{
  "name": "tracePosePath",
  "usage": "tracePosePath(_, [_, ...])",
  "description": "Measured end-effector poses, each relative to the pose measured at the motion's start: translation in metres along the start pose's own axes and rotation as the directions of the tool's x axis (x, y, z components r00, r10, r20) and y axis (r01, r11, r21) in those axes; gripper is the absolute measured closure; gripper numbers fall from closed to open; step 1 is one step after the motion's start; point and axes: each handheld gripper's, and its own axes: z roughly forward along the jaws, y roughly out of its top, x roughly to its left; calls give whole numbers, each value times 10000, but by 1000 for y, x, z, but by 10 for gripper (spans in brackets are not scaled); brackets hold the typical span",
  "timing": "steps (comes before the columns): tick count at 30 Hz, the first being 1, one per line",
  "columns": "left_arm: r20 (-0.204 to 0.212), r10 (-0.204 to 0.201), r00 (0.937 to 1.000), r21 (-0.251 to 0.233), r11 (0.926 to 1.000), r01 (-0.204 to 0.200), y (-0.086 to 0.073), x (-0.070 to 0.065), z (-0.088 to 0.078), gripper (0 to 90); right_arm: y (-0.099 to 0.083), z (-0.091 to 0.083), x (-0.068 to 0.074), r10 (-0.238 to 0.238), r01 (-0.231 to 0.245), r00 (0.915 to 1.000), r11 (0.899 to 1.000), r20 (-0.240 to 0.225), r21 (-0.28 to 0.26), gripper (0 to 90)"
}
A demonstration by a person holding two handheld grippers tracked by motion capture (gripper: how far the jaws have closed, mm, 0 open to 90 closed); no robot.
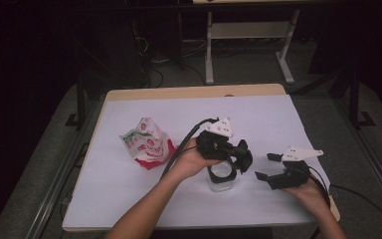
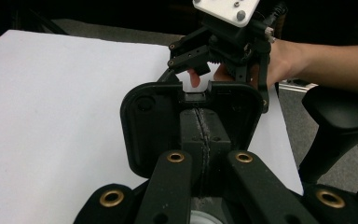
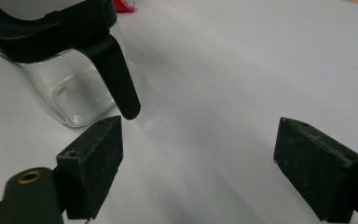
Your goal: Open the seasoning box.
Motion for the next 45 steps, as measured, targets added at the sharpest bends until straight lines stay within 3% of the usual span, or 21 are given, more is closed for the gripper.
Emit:
tracePosePath(9, [104, -19, 9999, 4, 10000, 19, -1, -1, -3, 893, 0, -1, 0, 18, -18, 10000, 10000, -15, -23, 149])
tracePosePath(18, [81, -499, 9987, -238, 9985, 501, -11, -1, -26, 828, 0, -1, 0, 20, -20, 10000, 10000, -5, -10, 149])
tracePosePath(27, [-86, -1082, 9941, -816, 9909, 1071, -27, -4, -47, 735, -1, 0, 0, 18, -18, 10000, 10000, 19, 42, 148])
tracePosePath(31, [-205, -1034, 9944, -1022, 9896, 1008, -36, -6, -56, 702, -1, 0, 1, 10, -10, 10000, 10000, 24, 50, 148])
tracePosePath(38, [-331, -1030, 9941, -910, 9909, 997, -47, -14, -67, 643, -2, 0, 1, 8, -8, 10000, 10000, 46, 37, 149])
tracePosePath(45, [-373, -1412, 9893, -961, 9859, 1371, -68, -19, -78, 591, -2, -1, 0, 5, -5, 10000, 10000, 32, -25, 148])
